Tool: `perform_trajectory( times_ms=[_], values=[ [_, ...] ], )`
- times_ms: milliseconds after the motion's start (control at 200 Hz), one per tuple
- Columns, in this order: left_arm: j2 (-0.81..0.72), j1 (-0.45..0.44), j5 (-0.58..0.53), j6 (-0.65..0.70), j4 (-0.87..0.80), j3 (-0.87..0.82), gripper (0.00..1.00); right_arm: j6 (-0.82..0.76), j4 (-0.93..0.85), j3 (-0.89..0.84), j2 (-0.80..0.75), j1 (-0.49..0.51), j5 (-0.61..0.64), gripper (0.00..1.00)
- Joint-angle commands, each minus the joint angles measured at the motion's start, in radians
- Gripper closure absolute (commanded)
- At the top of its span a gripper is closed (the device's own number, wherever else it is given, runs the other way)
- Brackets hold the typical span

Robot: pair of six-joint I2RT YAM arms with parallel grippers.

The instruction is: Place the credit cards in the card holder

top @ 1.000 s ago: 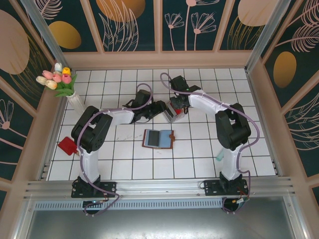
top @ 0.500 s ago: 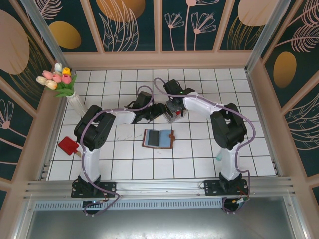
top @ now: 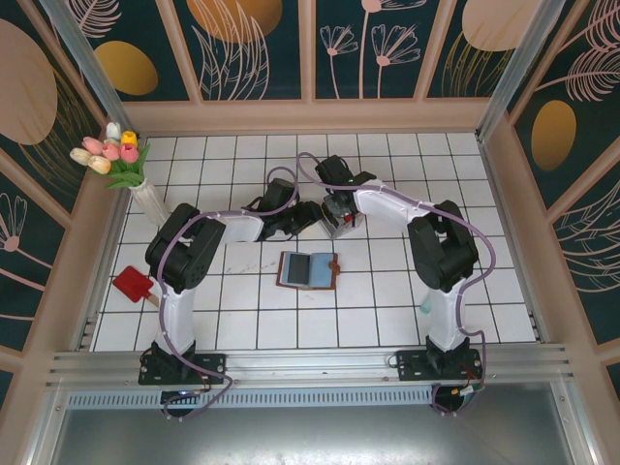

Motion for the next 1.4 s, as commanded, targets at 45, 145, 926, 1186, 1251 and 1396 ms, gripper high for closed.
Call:
perform_trajectory(
  times_ms=[45,145,926,1186,1251,1396],
  values=[
    [0.023,0.006,0.006,0.004,0.018,-0.003,0.49,-0.001,-0.033,0.028,-0.036,0.002,0.042,0.67],
    [0.028,0.007,0.007,0.003,0.020,0.001,0.50,-0.003,-0.033,0.030,-0.041,0.002,0.048,0.67],
    [0.038,0.006,0.011,0.006,0.019,-0.001,0.51,0.008,-0.040,0.037,-0.045,0.000,-0.025,0.67],
    [0.047,0.007,0.022,0.012,0.015,0.015,0.45,0.005,-0.040,0.026,0.006,0.000,0.010,0.65],
    [0.056,0.007,0.033,0.016,0.013,0.024,0.43,0.000,-0.036,0.020,0.013,-0.001,0.037,0.66],
    [0.075,0.007,0.042,0.021,0.003,0.036,0.39,-0.010,-0.022,0.004,0.019,0.001,0.037,0.66]
  ],
)
